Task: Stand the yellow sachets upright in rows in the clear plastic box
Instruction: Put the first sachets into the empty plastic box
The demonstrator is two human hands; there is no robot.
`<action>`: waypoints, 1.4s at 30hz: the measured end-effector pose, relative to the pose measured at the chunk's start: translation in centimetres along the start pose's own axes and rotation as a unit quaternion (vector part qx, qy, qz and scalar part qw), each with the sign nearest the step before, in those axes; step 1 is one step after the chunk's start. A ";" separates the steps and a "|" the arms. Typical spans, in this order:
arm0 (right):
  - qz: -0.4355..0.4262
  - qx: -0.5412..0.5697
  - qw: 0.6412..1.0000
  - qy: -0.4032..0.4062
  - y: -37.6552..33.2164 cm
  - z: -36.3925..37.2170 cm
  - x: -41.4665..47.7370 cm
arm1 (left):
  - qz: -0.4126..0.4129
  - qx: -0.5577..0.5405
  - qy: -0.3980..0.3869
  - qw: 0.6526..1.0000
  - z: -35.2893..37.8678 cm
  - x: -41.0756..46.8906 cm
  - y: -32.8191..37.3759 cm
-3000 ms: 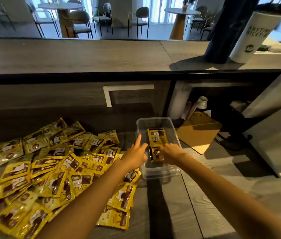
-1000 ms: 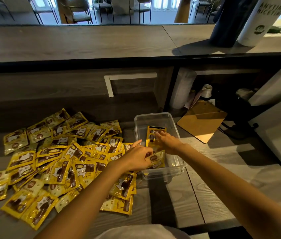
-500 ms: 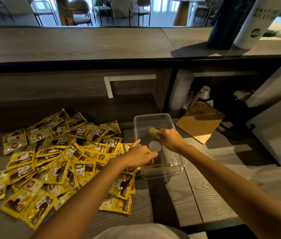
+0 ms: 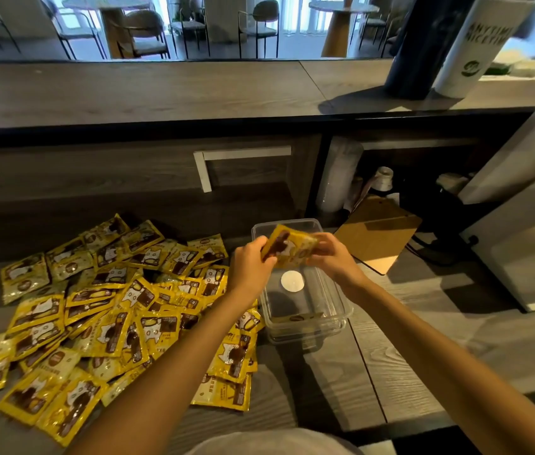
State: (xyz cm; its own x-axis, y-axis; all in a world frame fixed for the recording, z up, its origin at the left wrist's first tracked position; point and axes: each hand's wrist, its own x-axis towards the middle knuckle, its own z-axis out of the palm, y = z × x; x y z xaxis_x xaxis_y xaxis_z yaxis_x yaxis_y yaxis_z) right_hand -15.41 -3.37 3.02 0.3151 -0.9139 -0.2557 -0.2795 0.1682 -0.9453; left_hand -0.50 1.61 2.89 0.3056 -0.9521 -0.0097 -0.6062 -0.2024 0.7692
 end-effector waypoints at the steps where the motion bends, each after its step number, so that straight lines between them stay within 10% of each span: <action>1: -0.025 -0.025 0.999 0.020 0.1 -0.1 -0.1 | 0.024 0.043 -0.004 0.999 0.0 -0.1 0.0; 10: 0.035 0.043 0.998 0.007 1.3 -1.1 -0.2 | -0.055 -0.150 -0.091 0.983 0.5 -0.5 -0.2; 14: -0.012 0.073 0.997 0.018 1.1 -2.0 -0.7 | -0.038 -0.064 -0.085 0.994 0.6 -0.6 -0.4; 18: -0.096 -0.144 0.984 0.048 0.9 -2.6 -1.0 | 0.016 -0.022 -0.082 0.996 0.9 -1.0 -0.1; 24: -0.167 -0.481 0.852 -0.120 1.2 -2.1 -2.5 | 0.038 0.104 -0.214 0.971 1.2 -2.2 -0.1; 31: -0.090 -0.502 0.837 -0.196 1.2 -2.0 -3.3 | 0.102 0.209 -0.359 0.904 1.1 -3.2 -0.7; 42: -0.078 -0.542 0.809 -0.214 1.0 -2.3 -3.9 | 0.150 0.315 -0.354 0.868 1.3 -3.5 -1.5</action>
State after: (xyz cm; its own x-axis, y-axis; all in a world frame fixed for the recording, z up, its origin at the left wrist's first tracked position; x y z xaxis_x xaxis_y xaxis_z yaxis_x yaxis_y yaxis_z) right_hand -19.00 -0.51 3.54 0.6443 -0.6417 -0.4160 -0.7634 -0.5719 -0.3002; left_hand -1.60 4.94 0.89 -0.3280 -0.8402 -0.4319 -0.9298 0.2062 0.3050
